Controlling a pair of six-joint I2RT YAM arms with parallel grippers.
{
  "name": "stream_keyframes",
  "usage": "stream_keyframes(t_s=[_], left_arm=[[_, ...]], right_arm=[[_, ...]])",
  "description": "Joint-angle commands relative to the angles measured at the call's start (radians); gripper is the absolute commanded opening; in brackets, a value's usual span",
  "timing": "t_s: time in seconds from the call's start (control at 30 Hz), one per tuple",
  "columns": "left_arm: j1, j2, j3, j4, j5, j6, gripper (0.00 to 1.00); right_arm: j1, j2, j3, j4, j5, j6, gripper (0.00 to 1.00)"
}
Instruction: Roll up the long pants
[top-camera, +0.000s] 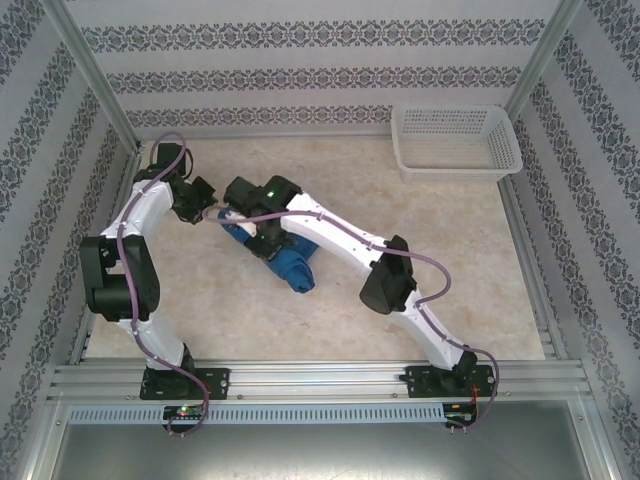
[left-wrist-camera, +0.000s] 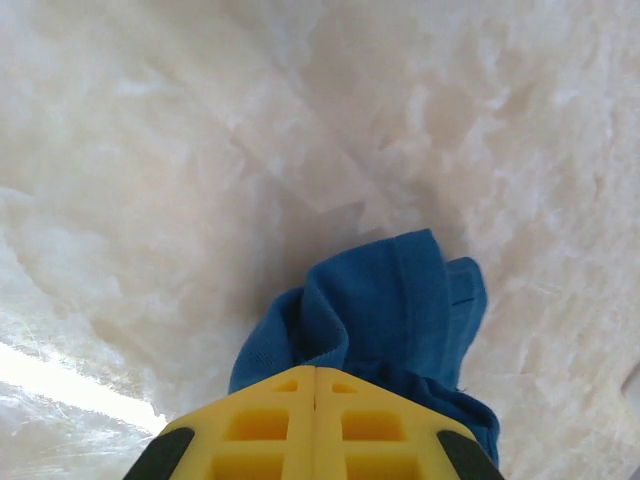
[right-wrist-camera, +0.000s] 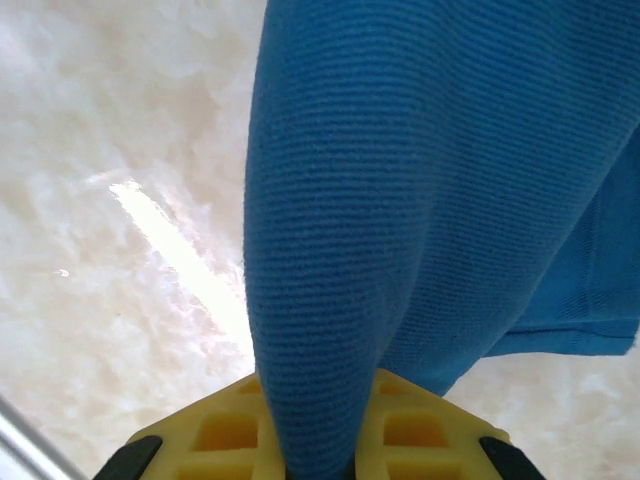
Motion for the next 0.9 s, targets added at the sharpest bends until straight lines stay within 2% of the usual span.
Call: stream_keyframes(t_s=[0.0, 0.13, 0.47, 0.63, 0.87], left_arm=[[0.008, -0.033, 0.022, -0.044, -0.01, 0.022, 0.0], [0.009, -0.035, 0.009, -0.037, 0.001, 0.018, 0.0], [0.009, -0.037, 0.012, -0.039, 0.014, 0.015, 0.0], [0.009, -0.033, 0.016, -0.039, 0.015, 0.013, 0.0], [0.008, -0.018, 0.023, -0.023, 0.045, 0.0, 0.0]], right_arm=[[-0.08, -0.092, -0.075, 0.078, -0.172, 0.076, 0.0], [-0.16, -0.09, -0.15, 0.133, -0.229, 0.102, 0.0], [-0.331, 0.082, -0.143, 0.193, -0.392, 0.128, 0.0], [-0.392, 0.12, -0.171, 0.255, -0.467, 0.163, 0.0], [-0.47, 0.148, -0.201, 0.303, -0.501, 0.194, 0.0]])
